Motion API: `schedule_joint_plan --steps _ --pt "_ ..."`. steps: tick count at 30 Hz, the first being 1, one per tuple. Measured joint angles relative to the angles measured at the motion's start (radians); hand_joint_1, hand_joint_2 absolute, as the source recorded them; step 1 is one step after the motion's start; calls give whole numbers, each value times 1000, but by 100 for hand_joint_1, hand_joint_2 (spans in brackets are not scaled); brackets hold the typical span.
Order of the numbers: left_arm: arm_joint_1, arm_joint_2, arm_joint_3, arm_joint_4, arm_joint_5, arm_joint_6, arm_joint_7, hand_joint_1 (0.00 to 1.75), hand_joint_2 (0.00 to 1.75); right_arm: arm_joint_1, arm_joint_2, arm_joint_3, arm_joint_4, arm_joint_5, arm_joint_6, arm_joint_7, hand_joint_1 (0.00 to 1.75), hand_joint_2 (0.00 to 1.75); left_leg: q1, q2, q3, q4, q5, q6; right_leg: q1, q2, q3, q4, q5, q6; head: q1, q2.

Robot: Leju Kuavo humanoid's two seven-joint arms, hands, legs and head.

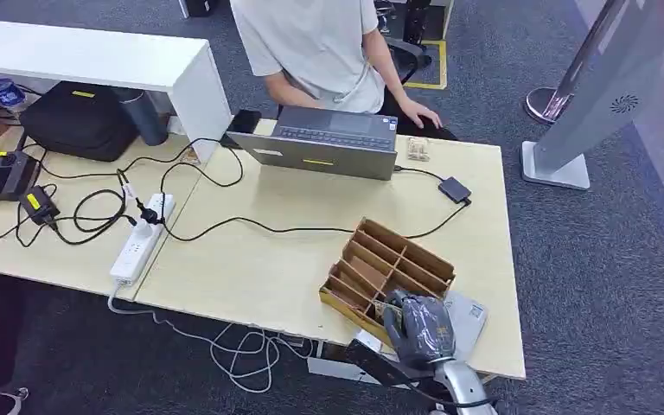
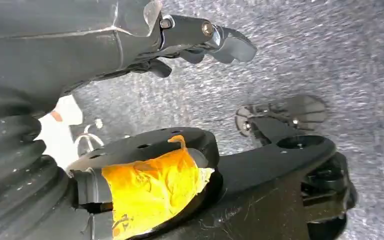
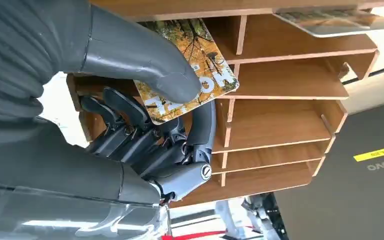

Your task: Pass the card to the sensor for recognition and then transmit it.

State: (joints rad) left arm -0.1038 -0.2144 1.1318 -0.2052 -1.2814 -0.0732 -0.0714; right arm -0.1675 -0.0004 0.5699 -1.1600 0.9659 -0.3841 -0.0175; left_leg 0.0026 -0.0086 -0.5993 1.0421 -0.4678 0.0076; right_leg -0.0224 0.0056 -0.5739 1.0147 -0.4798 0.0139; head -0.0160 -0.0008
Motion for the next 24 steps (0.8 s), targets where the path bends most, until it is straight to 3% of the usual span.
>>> schedule_joint_plan --steps 15,24 --pt "3 1 0 0 0 0 -4 0 175 6 -3 -4 -14 -47 19 -11 175 175 0 0 0 0 0 0 0 0 0 0 0 0 0 0" --pt "7 0 0 0 4 3 -1 0 175 -79 -23 -58 -57 -434 343 -89 175 175 0 5 1 0 0 0 0 4 0 0 2 -1 0 0"
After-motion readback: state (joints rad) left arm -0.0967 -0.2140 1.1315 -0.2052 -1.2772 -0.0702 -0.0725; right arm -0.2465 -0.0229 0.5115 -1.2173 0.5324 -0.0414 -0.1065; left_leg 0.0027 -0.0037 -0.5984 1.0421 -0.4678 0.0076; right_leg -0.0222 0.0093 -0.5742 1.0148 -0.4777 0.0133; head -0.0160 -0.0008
